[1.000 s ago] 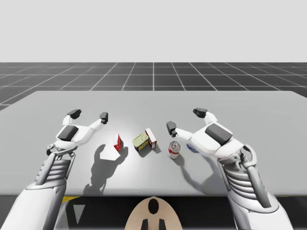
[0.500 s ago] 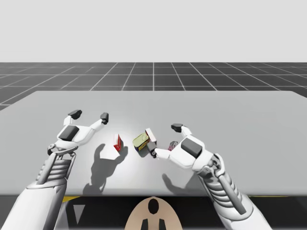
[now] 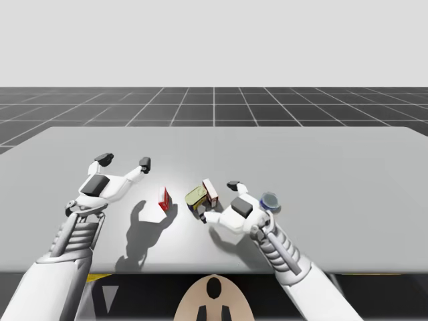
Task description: Lift the pudding box off the table.
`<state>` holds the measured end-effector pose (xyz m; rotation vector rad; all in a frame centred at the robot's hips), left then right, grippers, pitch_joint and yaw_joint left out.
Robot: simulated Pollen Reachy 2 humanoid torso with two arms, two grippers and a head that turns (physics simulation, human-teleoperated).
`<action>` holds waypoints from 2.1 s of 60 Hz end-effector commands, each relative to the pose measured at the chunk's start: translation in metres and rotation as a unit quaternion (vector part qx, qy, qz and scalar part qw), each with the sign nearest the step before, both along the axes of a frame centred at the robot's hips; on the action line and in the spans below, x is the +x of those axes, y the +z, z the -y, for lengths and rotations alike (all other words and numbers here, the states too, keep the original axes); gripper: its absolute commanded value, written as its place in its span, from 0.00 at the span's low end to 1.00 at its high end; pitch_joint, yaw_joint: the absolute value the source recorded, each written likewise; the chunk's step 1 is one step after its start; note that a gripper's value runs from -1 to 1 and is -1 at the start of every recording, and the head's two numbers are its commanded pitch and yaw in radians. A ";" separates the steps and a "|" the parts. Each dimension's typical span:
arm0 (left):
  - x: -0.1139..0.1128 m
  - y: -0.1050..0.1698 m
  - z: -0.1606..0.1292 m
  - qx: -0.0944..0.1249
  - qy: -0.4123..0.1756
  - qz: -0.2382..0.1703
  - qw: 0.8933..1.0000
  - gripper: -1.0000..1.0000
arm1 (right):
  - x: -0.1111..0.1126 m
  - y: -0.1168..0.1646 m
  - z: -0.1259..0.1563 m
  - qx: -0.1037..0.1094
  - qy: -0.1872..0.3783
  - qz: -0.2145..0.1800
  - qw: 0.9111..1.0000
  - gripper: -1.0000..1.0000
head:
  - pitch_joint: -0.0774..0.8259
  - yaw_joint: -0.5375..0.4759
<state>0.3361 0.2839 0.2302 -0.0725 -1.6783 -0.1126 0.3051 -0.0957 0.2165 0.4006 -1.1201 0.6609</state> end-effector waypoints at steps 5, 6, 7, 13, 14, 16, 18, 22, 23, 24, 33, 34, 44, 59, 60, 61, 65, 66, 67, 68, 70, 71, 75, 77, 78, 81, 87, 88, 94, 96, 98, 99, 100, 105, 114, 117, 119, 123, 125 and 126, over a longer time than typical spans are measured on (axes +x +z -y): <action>0.000 0.001 -0.001 0.000 0.001 0.000 1.000 0.00 | 0.014 -0.013 -0.021 -0.028 -0.007 -0.030 0.999 0.00 | 0.84 0.57; 0.001 0.001 -0.001 0.000 0.001 0.000 1.000 0.00 | 0.015 -0.014 -0.022 -0.031 -0.006 -0.031 0.999 0.00 | 0.84 0.57; 0.001 0.001 -0.001 -0.001 0.001 0.000 1.000 0.00 | 0.016 -0.015 -0.023 -0.032 -0.006 -0.031 0.999 0.00 | 0.84 0.57; 0.000 0.002 -0.001 -0.002 0.001 0.001 1.000 0.00 | 0.022 -0.020 -0.029 -0.044 -0.004 -0.035 0.998 0.00 | 0.85 0.57; 0.000 0.002 -0.001 -0.002 0.001 0.001 1.000 0.00 | 0.023 -0.021 -0.030 -0.044 -0.004 -0.036 0.998 0.00 | 0.85 0.57; 0.000 0.002 -0.001 -0.002 0.001 0.001 1.000 0.00 | 0.024 -0.021 -0.031 -0.047 -0.004 -0.036 0.998 0.00 | 0.85 0.57; 0.000 0.002 -0.001 -0.002 0.001 0.001 1.000 0.00 | 0.027 -0.023 -0.034 -0.049 -0.003 -0.037 0.998 0.00 | 0.85 0.57; 0.000 0.002 -0.001 -0.002 0.001 0.002 1.000 0.00 | 0.030 -0.025 -0.037 -0.053 -0.003 -0.038 0.998 0.00 | 0.85 0.57; 0.000 0.002 -0.001 -0.002 0.001 0.002 1.000 0.00 | 0.030 -0.025 -0.037 -0.052 -0.003 -0.039 0.998 0.00 | 0.85 0.57; 0.000 0.002 -0.001 -0.002 0.001 0.002 1.000 0.00 | 0.031 -0.026 -0.039 -0.054 -0.002 -0.040 0.998 0.00 | 0.85 0.57; 0.000 0.002 -0.001 -0.001 0.001 0.002 1.000 0.00 | 0.034 -0.031 -0.045 -0.056 0.001 -0.045 0.997 0.00 | 0.86 0.58; 0.000 0.002 -0.001 -0.001 0.001 0.002 1.000 0.00 | 0.034 -0.031 -0.045 -0.056 0.001 -0.046 0.997 0.00 | 0.86 0.58; 0.000 0.002 -0.001 0.000 0.000 0.002 1.000 0.00 | 0.036 -0.033 -0.050 -0.062 0.008 -0.049 0.997 0.00 | 0.86 0.58; 0.000 0.002 -0.001 0.000 -0.001 0.001 1.000 0.00 | 0.038 -0.029 -0.061 -0.068 0.023 -0.047 0.996 0.00 | 0.86 0.58; 0.000 0.002 -0.001 0.000 -0.001 0.001 1.000 0.00 | 0.038 -0.029 -0.061 -0.069 0.024 -0.047 0.996 0.00 | 0.86 0.58; 0.000 0.002 -0.001 0.001 -0.001 0.002 1.000 0.00 | 0.038 -0.029 -0.062 -0.070 0.028 -0.044 0.996 0.00 | 0.86 0.58; 0.000 0.002 0.000 0.001 -0.001 0.001 1.000 0.00 | 0.036 -0.028 -0.062 -0.074 0.040 -0.032 0.996 0.09 | 0.86 0.58; 0.000 0.002 0.000 0.001 -0.001 0.001 1.000 0.00 | 0.035 -0.028 -0.061 -0.073 0.038 -0.032 0.996 0.14 | 0.86 0.58; 0.000 0.002 0.000 0.001 -0.001 0.001 1.000 0.00 | 0.034 -0.028 -0.061 -0.074 0.032 -0.022 0.997 0.35 | 0.86 0.58; 0.000 0.002 0.000 0.001 -0.001 0.001 1.000 0.00 | 0.033 -0.028 -0.061 -0.071 0.030 -0.022 0.997 0.74 | 0.86 0.58; 0.000 0.002 -0.001 0.001 -0.001 0.001 1.000 0.00 | 0.032 -0.028 -0.061 -0.071 0.032 -0.025 0.997 0.86 | 0.86 0.58; 0.000 0.002 -0.001 0.001 -0.001 0.001 1.000 0.00 | 0.032 -0.027 -0.060 -0.072 0.033 -0.024 0.997 0.97 | 0.86 0.58; 0.000 0.002 0.000 0.002 -0.001 0.001 1.000 0.00 | 0.030 -0.028 -0.059 -0.070 0.037 -0.031 0.996 1.00 | 0.85 0.58; 0.000 0.002 0.000 0.003 0.000 0.001 1.000 0.00 | 0.029 -0.028 -0.059 -0.070 0.037 -0.031 0.996 1.00 | 0.85 0.58; 0.000 0.002 0.000 0.003 0.000 0.001 1.000 0.00 | 0.029 -0.028 -0.058 -0.070 0.038 -0.032 0.996 1.00 | 0.85 0.58; 0.001 0.002 0.000 0.004 0.000 0.001 1.000 0.00 | 0.030 -0.028 -0.058 -0.071 0.037 -0.035 0.996 1.00 | 0.85 0.58; 0.001 0.001 0.001 0.005 0.000 0.001 1.000 0.00 | 0.030 -0.029 -0.055 -0.072 0.035 -0.039 0.996 1.00 | 0.82 0.58; 0.001 0.001 0.001 0.005 0.000 0.001 1.000 0.00 | 0.030 -0.030 -0.055 -0.072 0.036 -0.040 0.996 1.00 | 0.82 0.58; 0.001 0.001 0.001 0.006 0.000 0.000 1.000 0.00 | 0.030 -0.031 -0.053 -0.071 0.035 -0.044 0.996 1.00 | 0.74 0.59; 0.001 0.001 0.001 0.006 0.000 0.000 1.000 0.00 | 0.030 -0.031 -0.053 -0.071 0.034 -0.044 0.996 1.00 | 0.71 0.59; 0.001 0.001 0.001 0.005 0.000 0.000 1.000 0.00 | 0.030 -0.031 -0.052 -0.072 0.034 -0.044 0.996 1.00 | 0.69 0.59; 0.001 0.000 0.001 0.005 0.000 -0.001 1.000 0.00 | 0.029 -0.031 -0.052 -0.072 0.034 -0.045 0.996 1.00 | 0.66 0.59; 0.001 0.000 0.001 0.005 0.001 -0.001 1.000 0.00 | 0.029 -0.031 -0.052 -0.073 0.034 -0.045 0.996 1.00 | 0.65 0.59; 0.000 0.000 0.002 0.005 0.001 -0.002 1.000 0.00 | 0.029 -0.030 -0.052 -0.072 0.034 -0.044 0.996 1.00 | 0.59 0.58; 0.000 -0.002 0.003 0.006 0.001 -0.005 1.000 0.00 | 0.029 -0.029 -0.050 -0.071 0.033 -0.043 0.996 1.00 | 0.49 0.57; 0.001 -0.002 0.003 0.007 0.001 -0.005 1.000 0.00 | 0.029 -0.027 -0.049 -0.069 0.032 -0.042 0.996 1.00 | 0.47 0.56; 0.001 -0.002 0.003 0.007 0.001 -0.005 1.000 0.00 | 0.029 -0.025 -0.048 -0.068 0.031 -0.040 0.996 1.00 | 0.46 0.56; 0.001 -0.002 0.003 0.006 0.001 -0.005 1.000 0.00 | 0.029 -0.016 -0.047 -0.062 0.030 -0.033 0.997 1.00 | 0.46 0.56; 0.001 -0.003 0.003 0.006 0.001 -0.005 1.000 0.00 | 0.028 -0.009 -0.046 -0.056 0.029 -0.027 0.998 1.00 | 0.46 0.56; 0.001 -0.002 0.003 0.006 0.001 -0.005 1.000 0.00 | 0.028 -0.007 -0.045 -0.055 0.029 -0.025 0.998 1.00 | 0.46 0.56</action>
